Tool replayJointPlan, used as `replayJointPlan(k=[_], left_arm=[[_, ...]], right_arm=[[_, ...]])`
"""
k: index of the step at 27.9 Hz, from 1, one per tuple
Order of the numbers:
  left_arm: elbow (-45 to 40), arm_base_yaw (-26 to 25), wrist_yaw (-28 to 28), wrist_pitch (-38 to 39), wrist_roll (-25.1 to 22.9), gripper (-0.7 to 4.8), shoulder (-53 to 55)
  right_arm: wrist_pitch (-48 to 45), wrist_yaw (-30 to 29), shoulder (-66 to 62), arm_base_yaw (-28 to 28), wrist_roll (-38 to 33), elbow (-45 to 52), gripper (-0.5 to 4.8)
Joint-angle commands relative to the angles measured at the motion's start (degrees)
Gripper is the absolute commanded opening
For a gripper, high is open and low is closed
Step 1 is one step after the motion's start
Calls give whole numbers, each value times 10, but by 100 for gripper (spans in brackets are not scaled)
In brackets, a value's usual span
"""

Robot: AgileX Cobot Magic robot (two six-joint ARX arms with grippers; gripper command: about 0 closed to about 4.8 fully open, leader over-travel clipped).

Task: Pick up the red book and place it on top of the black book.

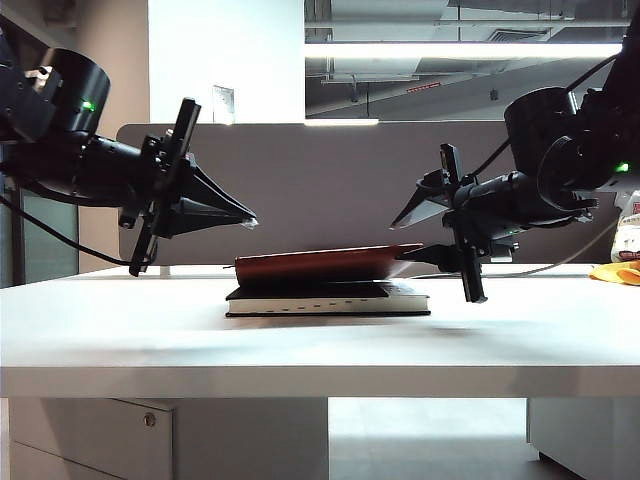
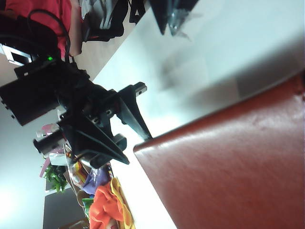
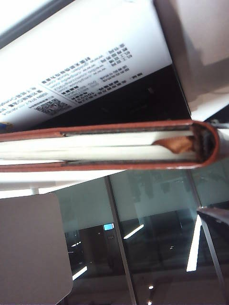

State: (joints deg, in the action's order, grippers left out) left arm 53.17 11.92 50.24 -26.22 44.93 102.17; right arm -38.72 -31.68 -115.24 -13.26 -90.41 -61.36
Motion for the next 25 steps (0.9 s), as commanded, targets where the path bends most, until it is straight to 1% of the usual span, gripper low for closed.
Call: replayJointPlan(k=[1,4,9,14,25], left_arm=[[21,1,1,18,1,-5,17],[43,4,2,35,-2,-5,38],[91,21,0,85,-28,-5,64],[99,25,-38,116,-45,-5,71],[128,25,-46,123,-46,-5,90]], right_arm=[[-23,-4,6,-1,0,-4,208],[-23,-4,6,-1,0,-4,208],[-29,-5,6,-1,-1,-5,208],[-34,-7,6,-1,-2,-5,209],[-36,-15,6,-1,-2,-5,208]])
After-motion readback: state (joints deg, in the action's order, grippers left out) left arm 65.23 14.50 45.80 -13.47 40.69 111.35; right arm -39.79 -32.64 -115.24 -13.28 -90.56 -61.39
